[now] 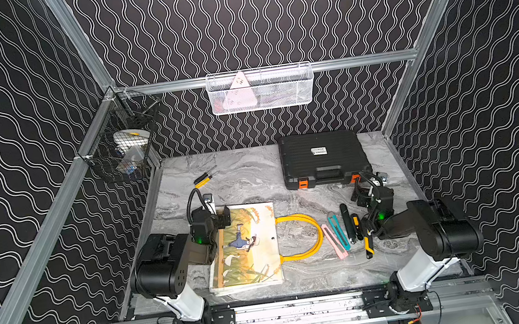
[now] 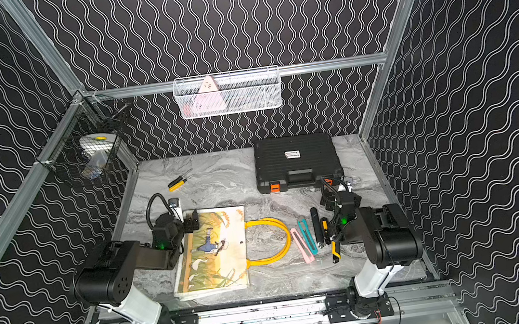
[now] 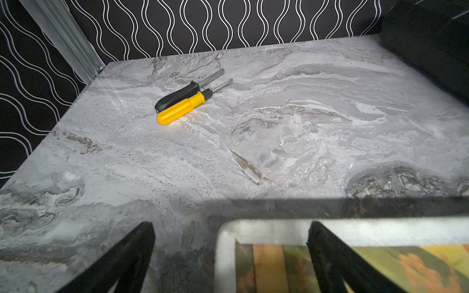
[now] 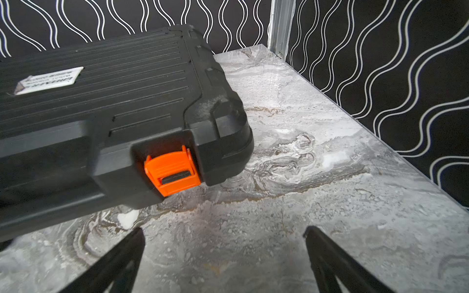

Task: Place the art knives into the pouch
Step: Open the pouch at the center of the board.

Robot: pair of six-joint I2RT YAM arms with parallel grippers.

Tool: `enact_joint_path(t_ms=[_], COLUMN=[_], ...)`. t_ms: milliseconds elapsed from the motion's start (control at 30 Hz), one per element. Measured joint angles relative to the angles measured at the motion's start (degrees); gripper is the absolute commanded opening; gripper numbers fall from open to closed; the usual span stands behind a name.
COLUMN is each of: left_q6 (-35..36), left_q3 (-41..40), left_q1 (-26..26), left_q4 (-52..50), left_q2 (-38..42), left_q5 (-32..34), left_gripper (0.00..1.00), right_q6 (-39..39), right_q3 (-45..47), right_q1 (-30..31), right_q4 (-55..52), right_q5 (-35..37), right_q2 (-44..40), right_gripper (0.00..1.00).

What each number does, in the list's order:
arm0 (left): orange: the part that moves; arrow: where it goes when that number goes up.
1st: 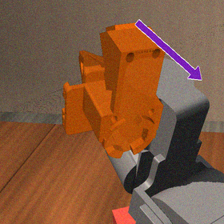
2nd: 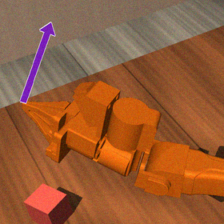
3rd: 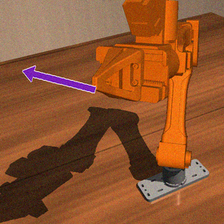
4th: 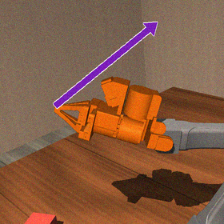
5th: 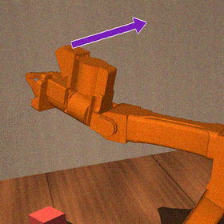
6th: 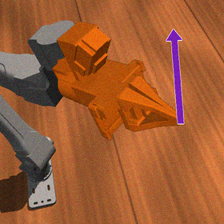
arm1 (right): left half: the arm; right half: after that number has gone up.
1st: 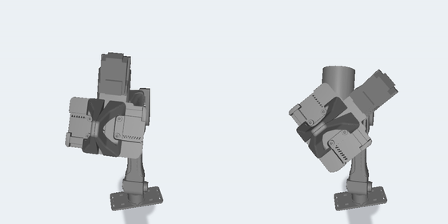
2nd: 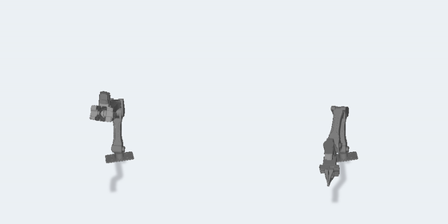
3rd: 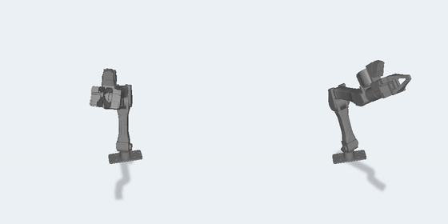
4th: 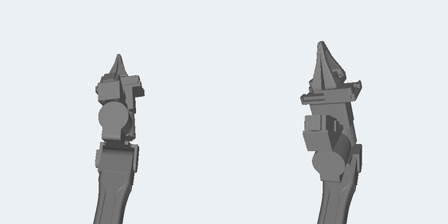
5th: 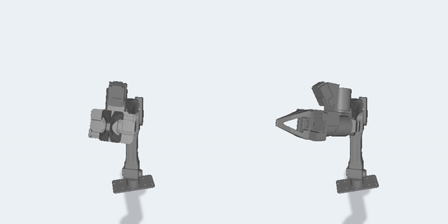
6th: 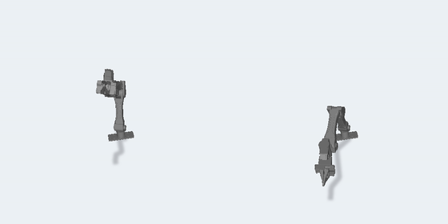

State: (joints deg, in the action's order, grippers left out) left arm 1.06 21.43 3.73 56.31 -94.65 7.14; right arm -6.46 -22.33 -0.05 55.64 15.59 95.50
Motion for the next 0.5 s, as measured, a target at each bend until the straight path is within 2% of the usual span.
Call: enact_joint_path(t_ms=[500], left_q6=[0.17], left_q3=[-0.22], left_q1=[-0.52], left_q4=[0.48], left_q2=[0.0], left_q5=[-1.6], left_gripper=[0.98], right_q6=[0.0], right_q3=[0.0], right_q1=[0.0], right_q4=[0.0], right_q5=[0.0], right_q2=[0.0], right_gripper=[1.0])
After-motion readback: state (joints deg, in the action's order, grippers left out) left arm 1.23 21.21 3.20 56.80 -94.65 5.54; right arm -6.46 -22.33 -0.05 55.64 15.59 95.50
